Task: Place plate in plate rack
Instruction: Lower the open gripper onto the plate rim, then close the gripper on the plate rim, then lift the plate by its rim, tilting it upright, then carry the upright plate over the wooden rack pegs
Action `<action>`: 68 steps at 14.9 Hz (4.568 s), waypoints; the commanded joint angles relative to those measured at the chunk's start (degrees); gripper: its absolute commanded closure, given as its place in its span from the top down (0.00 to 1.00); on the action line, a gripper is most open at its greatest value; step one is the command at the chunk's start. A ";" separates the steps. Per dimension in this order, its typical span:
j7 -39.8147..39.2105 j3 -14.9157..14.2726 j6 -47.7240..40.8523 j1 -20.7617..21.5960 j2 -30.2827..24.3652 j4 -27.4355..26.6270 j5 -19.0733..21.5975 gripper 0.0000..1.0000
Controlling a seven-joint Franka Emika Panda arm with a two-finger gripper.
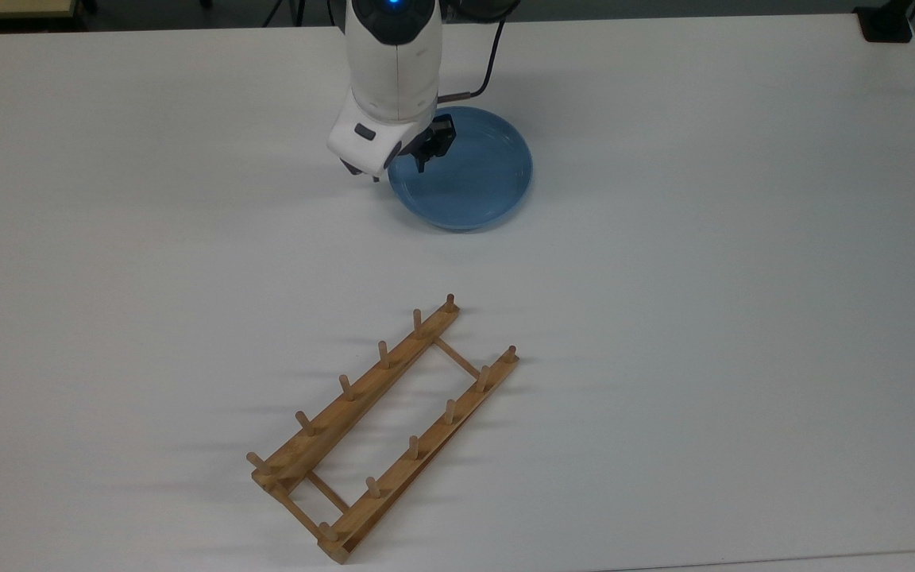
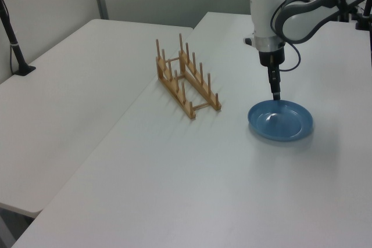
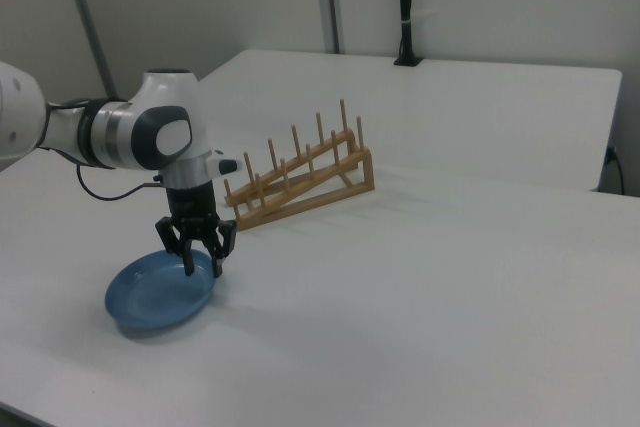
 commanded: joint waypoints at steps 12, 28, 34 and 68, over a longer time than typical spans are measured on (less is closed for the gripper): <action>-0.73 -0.38 -0.81 0.12 2.33 1.76 -0.42 0.39; -0.46 -0.46 -0.19 -1.10 4.80 4.39 -1.13 0.00; -0.82 -0.90 -11.26 -1.46 3.83 17.90 -0.42 0.00; 51.39 -0.55 24.41 -0.58 9.89 29.71 -49.11 0.00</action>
